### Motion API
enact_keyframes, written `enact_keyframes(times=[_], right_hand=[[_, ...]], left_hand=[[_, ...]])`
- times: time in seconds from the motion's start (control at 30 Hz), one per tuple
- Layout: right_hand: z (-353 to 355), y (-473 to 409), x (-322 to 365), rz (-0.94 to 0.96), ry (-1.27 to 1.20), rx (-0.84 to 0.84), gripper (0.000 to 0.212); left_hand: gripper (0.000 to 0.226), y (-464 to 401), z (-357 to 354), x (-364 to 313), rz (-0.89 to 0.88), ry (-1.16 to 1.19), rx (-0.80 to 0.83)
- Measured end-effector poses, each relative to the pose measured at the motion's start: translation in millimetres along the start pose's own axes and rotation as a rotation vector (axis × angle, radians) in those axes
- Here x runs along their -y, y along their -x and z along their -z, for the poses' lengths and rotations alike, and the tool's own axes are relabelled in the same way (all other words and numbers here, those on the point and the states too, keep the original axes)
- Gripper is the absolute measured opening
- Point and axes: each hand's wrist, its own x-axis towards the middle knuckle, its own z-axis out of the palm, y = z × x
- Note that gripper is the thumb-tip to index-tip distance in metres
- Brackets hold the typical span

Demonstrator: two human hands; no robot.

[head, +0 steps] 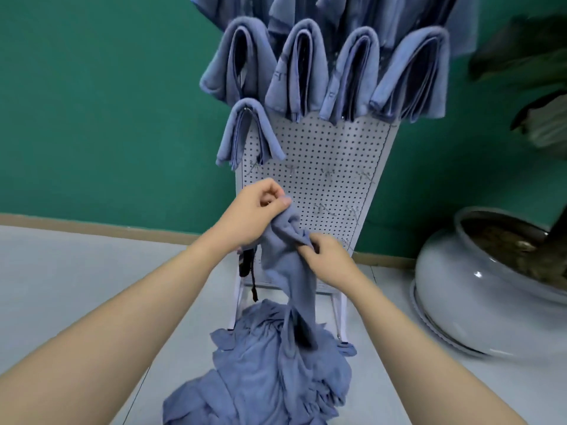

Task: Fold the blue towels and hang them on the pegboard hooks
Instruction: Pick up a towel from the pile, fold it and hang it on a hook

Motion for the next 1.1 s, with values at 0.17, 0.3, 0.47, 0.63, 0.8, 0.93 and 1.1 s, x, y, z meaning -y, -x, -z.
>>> enact_keyframes(times=[0.17, 0.3, 0.47, 0.63, 0.8, 0.93, 1.1], right_hand=[[43, 20, 46, 0.095, -0.094, -0.171, 0.033], [53, 33, 68, 0.096, -0.277, -0.251, 0.041], [44, 32, 73, 0.034, -0.418, -0.354, 0.039], [34, 21, 56, -0.104, -0.594, -0.411, 0.036], [30, 28, 47, -0.189, -0.798, -0.143, 0.023], [19, 43, 36, -0.164, -0.790, 0.171, 0.025], [6, 49, 27, -0.159, -0.724, 0.422, 0.042]], left_hand=[[0.044, 20, 21, -23, 0.110, 0.036, 0.195], [0.053, 52, 6, 5, 0.220, 0.082, 0.286], [0.053, 88, -19, 32, 0.408, 0.210, 0.303], [0.016, 102, -48, 39, 0.421, 0.300, 0.195], [0.017, 102, -42, 33, 0.398, 0.283, 0.096], [0.023, 90, -28, 22, 0.339, 0.318, -0.011], [0.023, 77, -15, 17, 0.379, 0.364, -0.041]])
